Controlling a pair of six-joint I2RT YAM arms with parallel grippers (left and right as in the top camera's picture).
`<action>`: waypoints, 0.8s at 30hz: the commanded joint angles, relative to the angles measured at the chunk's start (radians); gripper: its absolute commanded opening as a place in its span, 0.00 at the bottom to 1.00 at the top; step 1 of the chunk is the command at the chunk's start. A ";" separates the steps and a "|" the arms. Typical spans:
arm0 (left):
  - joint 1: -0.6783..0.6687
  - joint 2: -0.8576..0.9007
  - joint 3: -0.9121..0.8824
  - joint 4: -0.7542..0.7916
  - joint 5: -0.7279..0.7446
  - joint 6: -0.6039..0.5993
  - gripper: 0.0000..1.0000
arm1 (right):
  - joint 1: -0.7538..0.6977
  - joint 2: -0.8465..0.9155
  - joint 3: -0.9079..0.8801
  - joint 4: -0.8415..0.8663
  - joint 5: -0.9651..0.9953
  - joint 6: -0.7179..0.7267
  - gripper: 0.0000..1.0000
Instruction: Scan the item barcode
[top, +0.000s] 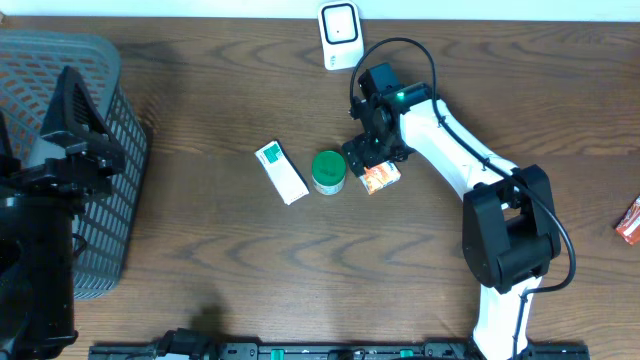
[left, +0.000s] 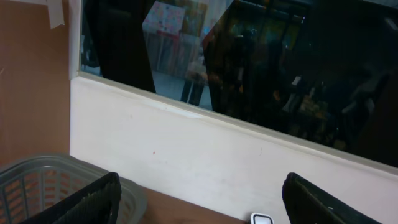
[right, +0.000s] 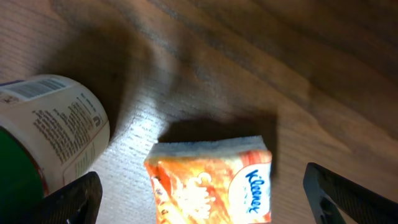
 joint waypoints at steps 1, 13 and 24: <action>0.003 -0.003 0.000 0.003 -0.005 -0.012 0.83 | 0.002 0.006 0.001 0.002 0.012 -0.048 0.99; 0.003 -0.003 0.000 0.003 -0.005 -0.012 0.83 | 0.000 0.070 -0.010 0.000 0.013 -0.073 0.99; 0.003 -0.003 0.000 0.003 -0.005 -0.012 0.83 | 0.001 0.071 -0.116 0.079 0.012 -0.073 0.89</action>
